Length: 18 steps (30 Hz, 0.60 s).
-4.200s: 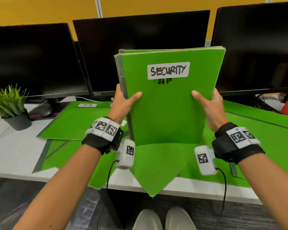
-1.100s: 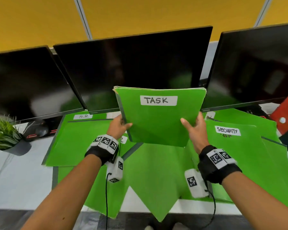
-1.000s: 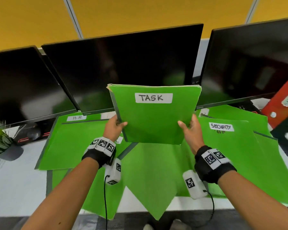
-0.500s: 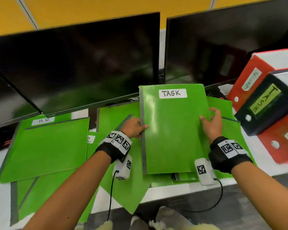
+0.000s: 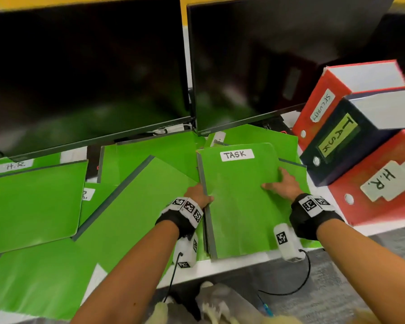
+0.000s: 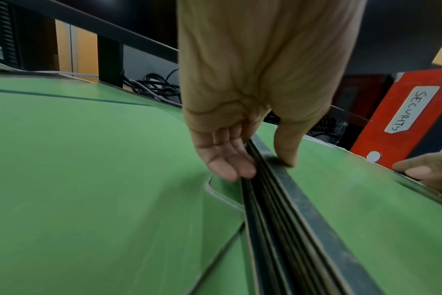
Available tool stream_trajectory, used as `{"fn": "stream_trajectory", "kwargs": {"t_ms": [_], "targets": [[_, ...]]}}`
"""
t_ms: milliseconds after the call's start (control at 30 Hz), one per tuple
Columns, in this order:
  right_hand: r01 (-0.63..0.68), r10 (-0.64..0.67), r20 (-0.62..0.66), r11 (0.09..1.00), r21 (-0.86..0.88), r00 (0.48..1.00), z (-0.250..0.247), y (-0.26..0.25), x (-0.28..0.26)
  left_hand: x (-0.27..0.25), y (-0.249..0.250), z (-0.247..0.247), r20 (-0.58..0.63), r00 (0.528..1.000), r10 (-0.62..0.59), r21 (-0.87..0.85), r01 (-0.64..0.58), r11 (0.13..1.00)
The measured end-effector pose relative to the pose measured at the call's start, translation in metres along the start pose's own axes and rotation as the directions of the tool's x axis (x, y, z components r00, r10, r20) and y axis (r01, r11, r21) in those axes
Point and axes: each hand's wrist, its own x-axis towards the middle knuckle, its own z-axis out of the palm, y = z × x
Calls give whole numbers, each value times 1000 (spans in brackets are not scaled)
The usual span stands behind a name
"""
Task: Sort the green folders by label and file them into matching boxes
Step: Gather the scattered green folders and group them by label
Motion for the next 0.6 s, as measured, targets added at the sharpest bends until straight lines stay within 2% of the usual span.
{"fn": "stream_trajectory", "kwargs": {"t_ms": [133, 233, 300, 367, 433, 500, 600], "targets": [[-2, 10, 47, 986, -166, 999, 10, 4, -2, 8, -4, 6, -2, 1000, 14, 25, -14, 1000], [-1, 24, 59, 933, -360, 998, 19, -11, -13, 10, -14, -1, 51, 997, 60, 100, -65, 993], [66, -44, 63, 912, -406, 997, 29, -32, -22, 11, -25, -15, 54, 998, 35, 146, -42, 988], [204, -179, 103, 908, -365, 979, 45, -58, -33, 14, -43, -37, -4, 1000, -22, 156, 22, 987], [368, -326, 179, 878, -306, 928, 65, -83, -48, 18, -65, -60, -85, 991, -99, 164, 112, 980], [507, -442, 278, 828, -240, 853, 86, -104, -63, 21, -89, -81, -154, 971, -185, 174, 211, 962], [621, -513, 412, 760, -190, 753, 114, -125, -82, 16, -122, -99, -226, 918, -327, 155, 365, 918]]}}
